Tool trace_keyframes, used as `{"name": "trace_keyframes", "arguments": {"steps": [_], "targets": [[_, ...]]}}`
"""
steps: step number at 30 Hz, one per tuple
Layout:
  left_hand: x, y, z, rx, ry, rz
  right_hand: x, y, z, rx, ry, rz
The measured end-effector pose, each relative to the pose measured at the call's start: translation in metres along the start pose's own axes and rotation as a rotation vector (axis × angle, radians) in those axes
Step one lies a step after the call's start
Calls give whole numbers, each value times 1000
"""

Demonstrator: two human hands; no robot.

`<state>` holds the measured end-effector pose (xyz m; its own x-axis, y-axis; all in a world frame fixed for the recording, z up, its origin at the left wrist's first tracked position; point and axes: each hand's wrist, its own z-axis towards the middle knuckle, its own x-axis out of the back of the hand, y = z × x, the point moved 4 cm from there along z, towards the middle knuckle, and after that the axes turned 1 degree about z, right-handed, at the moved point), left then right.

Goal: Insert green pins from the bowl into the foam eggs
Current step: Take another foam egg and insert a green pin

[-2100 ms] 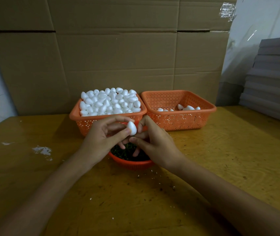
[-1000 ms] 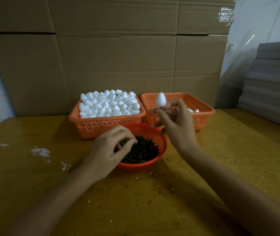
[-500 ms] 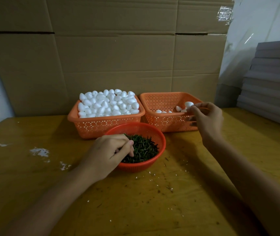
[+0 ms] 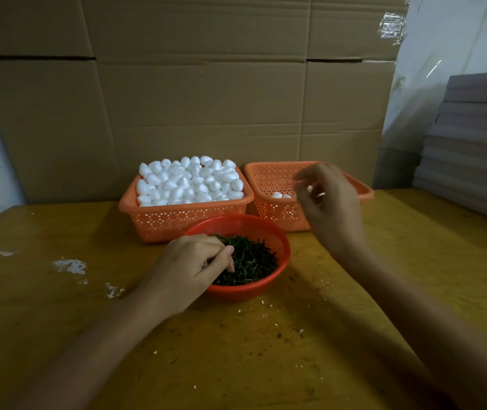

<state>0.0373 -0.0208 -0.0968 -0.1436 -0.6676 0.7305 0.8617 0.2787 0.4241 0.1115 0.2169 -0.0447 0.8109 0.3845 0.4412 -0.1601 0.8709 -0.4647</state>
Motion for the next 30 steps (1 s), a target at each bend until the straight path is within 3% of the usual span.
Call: {"name": "trace_keyframes", "arguments": {"steps": [3, 6, 13, 25, 28, 30], "targets": [[1, 1, 1, -18, 1, 11, -26, -47, -22, 211, -421, 22], [2, 3, 1, -55, 39, 46, -53, -59, -54, 209, -751, -138], [3, 7, 4, -57, 45, 93, -56, -56, -55, 180, -814, -169], [7, 5, 8, 29, 11, 57, -59, -56, -61, 222, -744, -173], [16, 4, 16, 83, 94, -6, -61, -55, -62, 244, -737, -202], [27, 4, 25, 56, 189, 151, -61, -55, -62, 260, -741, -212]]}}
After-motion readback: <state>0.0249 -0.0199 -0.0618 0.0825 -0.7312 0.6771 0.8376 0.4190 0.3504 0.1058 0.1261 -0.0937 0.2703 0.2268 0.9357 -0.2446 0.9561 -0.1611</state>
